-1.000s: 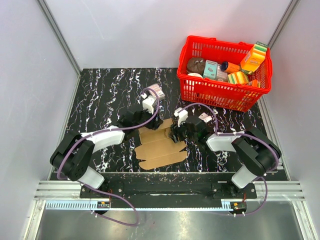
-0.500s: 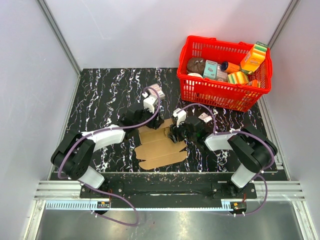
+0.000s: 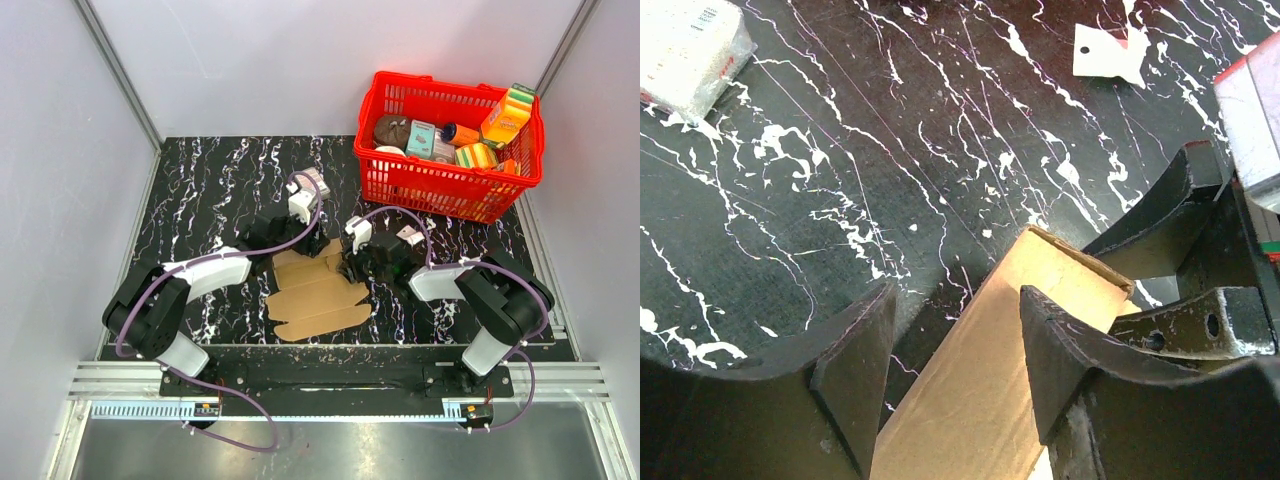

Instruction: Fold the paper box

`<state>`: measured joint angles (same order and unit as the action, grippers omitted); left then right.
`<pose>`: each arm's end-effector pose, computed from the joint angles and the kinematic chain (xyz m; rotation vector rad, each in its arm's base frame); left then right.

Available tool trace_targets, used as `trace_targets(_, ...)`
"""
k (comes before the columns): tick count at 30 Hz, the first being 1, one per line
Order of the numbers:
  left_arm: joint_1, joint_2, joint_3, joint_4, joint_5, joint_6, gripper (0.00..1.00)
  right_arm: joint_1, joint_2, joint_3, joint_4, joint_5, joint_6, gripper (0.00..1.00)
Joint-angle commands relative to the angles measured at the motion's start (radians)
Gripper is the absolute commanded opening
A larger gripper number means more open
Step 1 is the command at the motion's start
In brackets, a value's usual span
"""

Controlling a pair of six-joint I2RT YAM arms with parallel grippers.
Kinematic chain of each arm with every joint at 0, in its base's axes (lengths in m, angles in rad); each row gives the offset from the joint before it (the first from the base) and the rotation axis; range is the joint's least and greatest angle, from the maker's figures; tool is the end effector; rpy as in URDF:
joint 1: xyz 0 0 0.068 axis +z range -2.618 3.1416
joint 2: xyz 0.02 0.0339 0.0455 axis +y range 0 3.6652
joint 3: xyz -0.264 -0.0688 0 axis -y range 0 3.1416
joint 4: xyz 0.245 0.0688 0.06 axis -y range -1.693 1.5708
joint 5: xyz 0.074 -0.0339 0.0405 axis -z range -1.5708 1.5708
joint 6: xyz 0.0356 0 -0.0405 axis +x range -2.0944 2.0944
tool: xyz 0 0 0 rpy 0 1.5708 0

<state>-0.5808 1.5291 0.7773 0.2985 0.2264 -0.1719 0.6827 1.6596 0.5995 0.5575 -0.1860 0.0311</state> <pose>0.2687 -0.1859 0.2062 0.5667 2.0055 -0.6974 0.2372 0.2013 0.1395 -0.7900 1.9728 0.6239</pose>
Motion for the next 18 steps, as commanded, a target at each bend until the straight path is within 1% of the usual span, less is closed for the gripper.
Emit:
trace_targets(1,0.007,0.014,0.039,0.022,0.034,0.018,0.56,0.003,0.003,0.040,0.059,-0.018,-0.017,0.41)
trace_targets(8,0.007,0.025,0.037,0.017,0.060,0.017,0.55,0.003,0.012,0.045,0.062,-0.012,-0.025,0.34)
trace_targets(12,0.006,0.025,0.030,0.016,0.076,0.008,0.55,0.005,0.020,0.049,0.068,0.005,-0.026,0.33)
trace_targets(14,0.007,0.025,0.028,0.011,0.074,0.008,0.55,0.005,0.028,0.049,0.084,0.006,-0.025,0.35)
trace_targets(16,0.007,0.023,0.028,0.005,0.074,0.008,0.54,0.005,0.037,0.052,0.091,0.011,-0.025,0.43)
trace_targets(18,0.007,0.022,0.028,0.005,0.074,0.008,0.54,0.005,0.042,0.051,0.108,0.013,-0.025,0.45)
